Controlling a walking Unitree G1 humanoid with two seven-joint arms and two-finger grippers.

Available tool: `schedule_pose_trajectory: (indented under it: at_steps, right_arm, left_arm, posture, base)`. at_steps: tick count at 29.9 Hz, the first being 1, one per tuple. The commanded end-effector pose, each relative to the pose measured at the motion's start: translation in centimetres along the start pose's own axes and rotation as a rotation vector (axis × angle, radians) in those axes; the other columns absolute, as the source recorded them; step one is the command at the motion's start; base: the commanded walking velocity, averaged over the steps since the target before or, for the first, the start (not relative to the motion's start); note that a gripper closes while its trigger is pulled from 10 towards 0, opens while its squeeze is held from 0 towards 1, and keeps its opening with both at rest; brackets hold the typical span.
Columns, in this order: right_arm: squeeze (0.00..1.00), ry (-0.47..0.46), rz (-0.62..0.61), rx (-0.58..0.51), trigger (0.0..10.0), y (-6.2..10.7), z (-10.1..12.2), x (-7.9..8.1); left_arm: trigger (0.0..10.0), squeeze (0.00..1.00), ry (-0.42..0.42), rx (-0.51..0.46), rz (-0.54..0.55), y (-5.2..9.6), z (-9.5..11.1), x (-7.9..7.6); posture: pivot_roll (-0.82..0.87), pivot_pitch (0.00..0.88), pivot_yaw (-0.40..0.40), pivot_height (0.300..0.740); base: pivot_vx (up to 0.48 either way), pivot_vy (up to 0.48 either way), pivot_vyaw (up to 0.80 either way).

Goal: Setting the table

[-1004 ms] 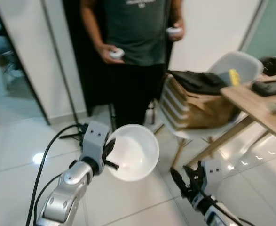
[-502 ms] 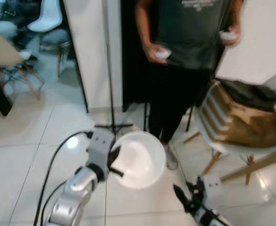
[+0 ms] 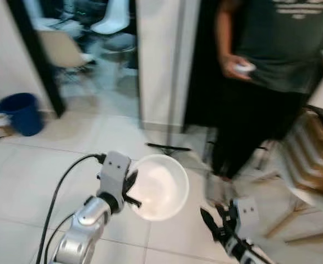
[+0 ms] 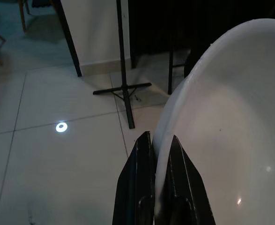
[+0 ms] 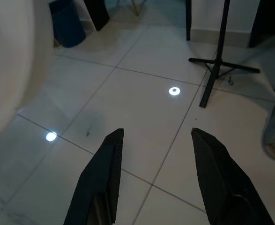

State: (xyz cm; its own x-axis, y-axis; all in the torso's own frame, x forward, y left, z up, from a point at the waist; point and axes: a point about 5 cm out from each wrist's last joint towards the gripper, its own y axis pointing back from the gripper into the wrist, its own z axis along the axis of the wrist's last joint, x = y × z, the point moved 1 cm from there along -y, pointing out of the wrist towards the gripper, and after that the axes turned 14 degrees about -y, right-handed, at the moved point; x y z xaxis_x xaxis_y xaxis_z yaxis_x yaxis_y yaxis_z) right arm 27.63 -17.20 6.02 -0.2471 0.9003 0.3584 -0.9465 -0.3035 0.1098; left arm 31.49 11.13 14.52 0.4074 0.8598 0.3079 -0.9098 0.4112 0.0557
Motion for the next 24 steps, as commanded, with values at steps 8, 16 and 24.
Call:
schedule_pose_trajectory:
  at_steps: [8, 16, 24]
  right_arm:
    - [0.0, -0.014, -0.005, -0.008, 10.0, 0.0, -0.2, 0.1]
    - [0.0, -0.024, -0.006, -0.029, 10.0, 0.0, 0.0, 0.4]
    - [0.0, -0.029, -0.024, -0.036, 10.0, 0.0, 0.0, 0.0]
  left_arm:
    - [10.0, 0.0, 0.009, -0.008, -0.005, -0.1, 0.1, 0.1]
    - [10.0, 0.0, -0.017, -0.051, 0.014, -0.5, 0.5, 0.2]
    - [10.0, 0.0, -0.023, -0.07, 0.017, -0.9, 0.9, -0.1]
  posture:
    - [0.07, 0.079, 0.045, 0.74]
    - [0.06, 0.08, 0.048, 0.74]
    - [0.06, 0.081, 0.05, 0.74]
  base:
    - [0.0, 0.0, 0.77]
    - [0.037, 0.0, 0.58]
    - [0.457, 0.0, 0.0]
